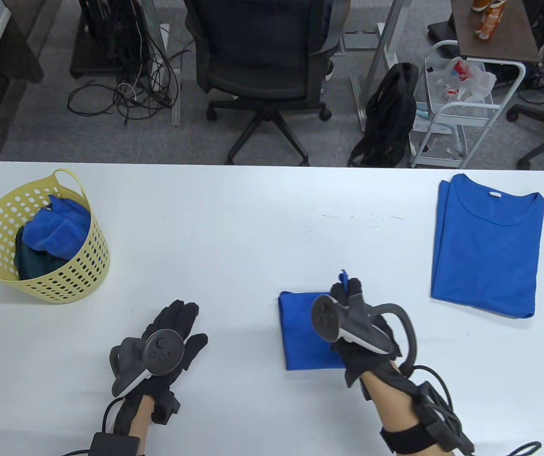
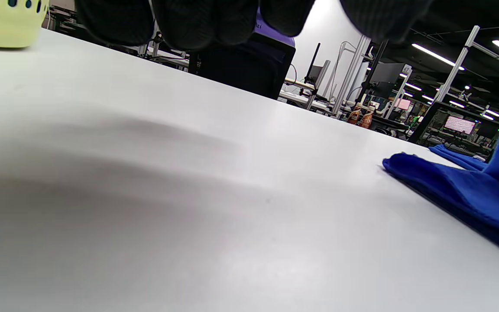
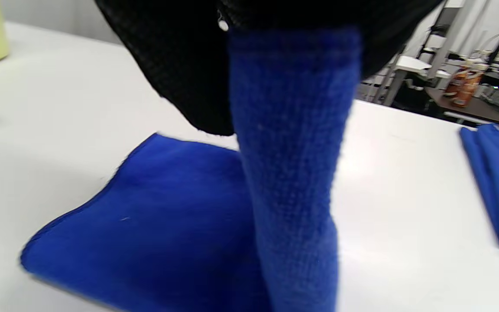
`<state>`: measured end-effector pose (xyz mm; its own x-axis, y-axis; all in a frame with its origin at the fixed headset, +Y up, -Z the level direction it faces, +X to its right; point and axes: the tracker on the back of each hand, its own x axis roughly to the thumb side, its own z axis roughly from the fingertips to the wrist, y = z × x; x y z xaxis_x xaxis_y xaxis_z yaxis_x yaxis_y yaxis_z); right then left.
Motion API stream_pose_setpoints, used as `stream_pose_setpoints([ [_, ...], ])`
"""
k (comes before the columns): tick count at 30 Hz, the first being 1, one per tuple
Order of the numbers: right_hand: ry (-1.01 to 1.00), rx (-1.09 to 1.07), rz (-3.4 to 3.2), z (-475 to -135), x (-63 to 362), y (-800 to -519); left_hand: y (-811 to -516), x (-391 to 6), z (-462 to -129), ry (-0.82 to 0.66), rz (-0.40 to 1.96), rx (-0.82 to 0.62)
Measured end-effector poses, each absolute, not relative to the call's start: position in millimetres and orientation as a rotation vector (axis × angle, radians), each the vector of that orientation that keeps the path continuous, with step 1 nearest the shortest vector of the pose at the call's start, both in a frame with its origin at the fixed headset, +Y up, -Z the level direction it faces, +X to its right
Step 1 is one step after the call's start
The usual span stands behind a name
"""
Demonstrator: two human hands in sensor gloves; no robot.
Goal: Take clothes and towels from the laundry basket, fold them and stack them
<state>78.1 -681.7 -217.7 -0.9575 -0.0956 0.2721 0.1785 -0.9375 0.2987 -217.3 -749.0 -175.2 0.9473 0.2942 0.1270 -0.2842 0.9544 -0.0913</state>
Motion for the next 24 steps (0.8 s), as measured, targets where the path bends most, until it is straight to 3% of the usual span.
stream_pose_setpoints([
  [6, -0.691, -0.418, -2.814, -225.3, 20.9, -735.8, -748.8, -216.9, -174.8, -0.146, 0.28, -0.078],
  [10, -0.907, -0.47, -2.919, -229.3, 22.4, -754.9, -750.6, -217.1, -175.6, -0.145, 0.27, -0.09],
  [14, -1.024, -0.674, -3.132, -224.1, 44.8, -732.9, -751.5, -217.0, -176.1, -0.144, 0.258, -0.096],
  [15, -1.07, -0.841, -3.294, -221.3, 64.1, -713.7, -751.5, -216.3, -175.9, -0.151, 0.269, -0.098],
  [17, -1.074, -0.95, -3.476, -221.1, 92.9, -692.9, -749.8, -213.3, -176.4, -0.161, 0.29, -0.103],
  [19, -0.926, -0.845, -3.656, -225.0, 131.3, -676.7, -745.3, -207.3, -180.9, -0.157, 0.34, -0.127],
  [21, -0.596, -0.424, -3.74, -238.3, 175.9, -681.3, -739.0, -189.3, -197.2, -0.148, 0.469, -0.207],
  [23, -0.539, -0.102, -3.712, -250.2, 192.5, -699.6, -737.1, -163.6, -216.4, -0.129, 0.53, -0.303],
  [24, -0.655, 0.043, -3.649, -259.3, 197.5, -715.0, -738.2, -145.2, -229.9, -0.133, 0.54, -0.368],
])
